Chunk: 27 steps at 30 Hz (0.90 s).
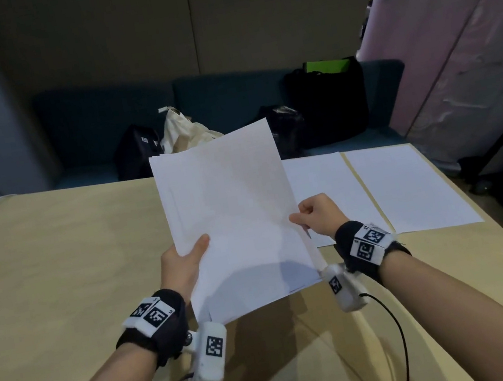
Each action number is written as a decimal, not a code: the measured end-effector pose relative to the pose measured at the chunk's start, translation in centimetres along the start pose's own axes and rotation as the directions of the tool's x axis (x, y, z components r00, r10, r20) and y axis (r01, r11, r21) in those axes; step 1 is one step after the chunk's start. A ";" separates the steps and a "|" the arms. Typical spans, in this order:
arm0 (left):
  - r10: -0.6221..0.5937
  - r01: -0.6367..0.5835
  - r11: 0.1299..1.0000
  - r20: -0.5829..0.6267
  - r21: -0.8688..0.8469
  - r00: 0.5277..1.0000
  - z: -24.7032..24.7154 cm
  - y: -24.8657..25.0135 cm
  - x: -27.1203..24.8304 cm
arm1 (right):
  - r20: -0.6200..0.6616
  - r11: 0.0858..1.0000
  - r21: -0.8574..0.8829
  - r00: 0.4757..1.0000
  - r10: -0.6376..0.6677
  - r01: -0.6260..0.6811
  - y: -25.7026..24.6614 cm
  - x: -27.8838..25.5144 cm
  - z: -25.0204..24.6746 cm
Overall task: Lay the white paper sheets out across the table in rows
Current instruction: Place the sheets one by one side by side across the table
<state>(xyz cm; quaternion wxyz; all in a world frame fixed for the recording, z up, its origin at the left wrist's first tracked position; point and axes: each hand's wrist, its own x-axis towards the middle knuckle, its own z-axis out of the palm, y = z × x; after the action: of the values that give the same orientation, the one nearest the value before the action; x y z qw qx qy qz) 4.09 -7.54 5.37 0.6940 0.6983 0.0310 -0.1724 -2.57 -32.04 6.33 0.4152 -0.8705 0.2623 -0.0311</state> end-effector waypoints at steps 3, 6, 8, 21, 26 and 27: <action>0.005 -0.005 1.000 0.006 0.004 1.000 -1.0 0.5 0.3 | -0.047 0.998 0.060 0.999 0.015 -0.012 -0.6 0.2 0.7; 0.018 -0.018 1.000 0.004 0.023 1.000 -1.9 1.0 0.7 | -0.088 0.992 0.126 0.995 0.040 -0.029 -1.3 0.5 1.7; 0.026 -0.027 0.999 0.004 0.036 1.000 -2.5 1.2 0.9 | -0.103 0.991 0.124 0.993 0.055 -0.042 -1.8 0.6 2.5; 0.026 -0.021 0.996 -0.043 0.092 0.999 -8.1 1.4 2.7 | -0.280 0.978 -0.012 0.939 0.199 -0.210 -1.4 3.3 4.6; 0.032 -0.020 0.995 -0.125 0.097 0.992 -10.9 1.4 3.7 | -0.325 0.959 -0.040 0.911 0.254 -0.282 -2.6 4.4 5.6; 0.035 -0.022 0.995 -0.137 0.096 0.990 -11.5 1.4 3.9 | -0.325 0.958 -0.029 0.909 0.261 -0.285 -2.8 4.6 6.0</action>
<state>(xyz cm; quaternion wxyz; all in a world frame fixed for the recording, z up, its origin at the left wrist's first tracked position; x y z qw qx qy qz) 10.43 2.87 5.38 0.6588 0.7410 0.0608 -0.1148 4.21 -28.54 3.72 0.3345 -0.8239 0.4458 -0.1022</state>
